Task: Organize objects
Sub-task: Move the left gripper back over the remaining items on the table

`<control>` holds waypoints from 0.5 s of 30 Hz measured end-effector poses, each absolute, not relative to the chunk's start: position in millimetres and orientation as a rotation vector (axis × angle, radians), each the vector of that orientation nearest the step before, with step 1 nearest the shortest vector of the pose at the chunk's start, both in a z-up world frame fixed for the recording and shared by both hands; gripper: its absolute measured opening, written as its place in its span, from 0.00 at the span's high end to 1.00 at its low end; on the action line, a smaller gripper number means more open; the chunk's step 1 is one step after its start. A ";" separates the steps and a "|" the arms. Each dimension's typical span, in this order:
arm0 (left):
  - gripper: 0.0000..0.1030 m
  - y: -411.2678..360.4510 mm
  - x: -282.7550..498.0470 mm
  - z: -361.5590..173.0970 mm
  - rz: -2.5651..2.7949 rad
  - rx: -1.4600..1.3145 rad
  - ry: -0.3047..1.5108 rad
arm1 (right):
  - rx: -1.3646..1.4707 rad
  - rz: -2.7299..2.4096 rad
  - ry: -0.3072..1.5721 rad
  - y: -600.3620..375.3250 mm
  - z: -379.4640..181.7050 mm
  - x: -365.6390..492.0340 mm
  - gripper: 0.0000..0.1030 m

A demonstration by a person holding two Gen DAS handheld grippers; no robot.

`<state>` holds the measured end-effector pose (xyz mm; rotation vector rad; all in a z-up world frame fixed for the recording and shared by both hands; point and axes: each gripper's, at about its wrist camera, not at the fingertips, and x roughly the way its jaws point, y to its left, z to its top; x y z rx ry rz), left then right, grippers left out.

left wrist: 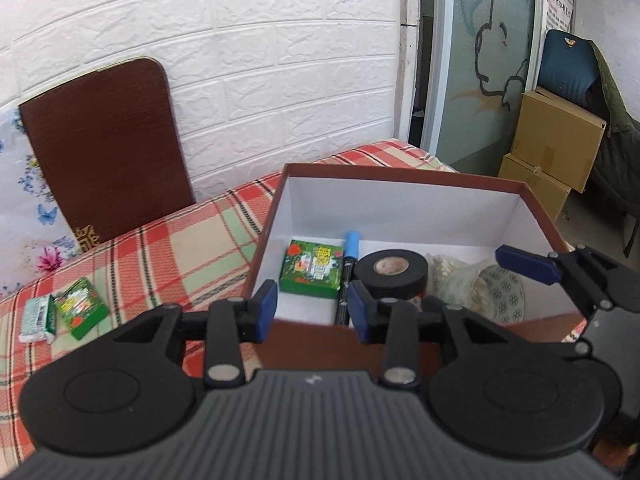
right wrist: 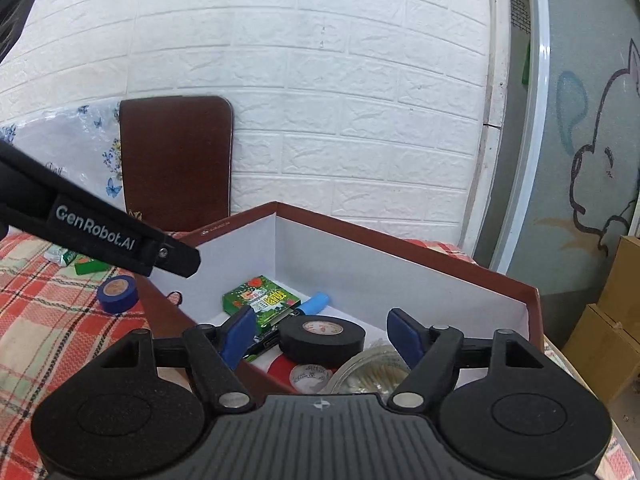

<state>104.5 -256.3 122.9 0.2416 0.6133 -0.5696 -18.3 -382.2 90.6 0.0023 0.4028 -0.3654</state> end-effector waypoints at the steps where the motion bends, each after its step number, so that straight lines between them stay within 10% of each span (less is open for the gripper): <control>1: 0.59 -252.5 101.7 122.1 -0.563 0.244 0.611 | 0.012 -0.366 0.397 -381.0 91.3 -20.5 0.30; 15: 0.54 -177.3 80.8 105.7 -0.445 0.222 0.625 | 0.079 -0.329 0.383 -321.5 89.6 -37.0 0.28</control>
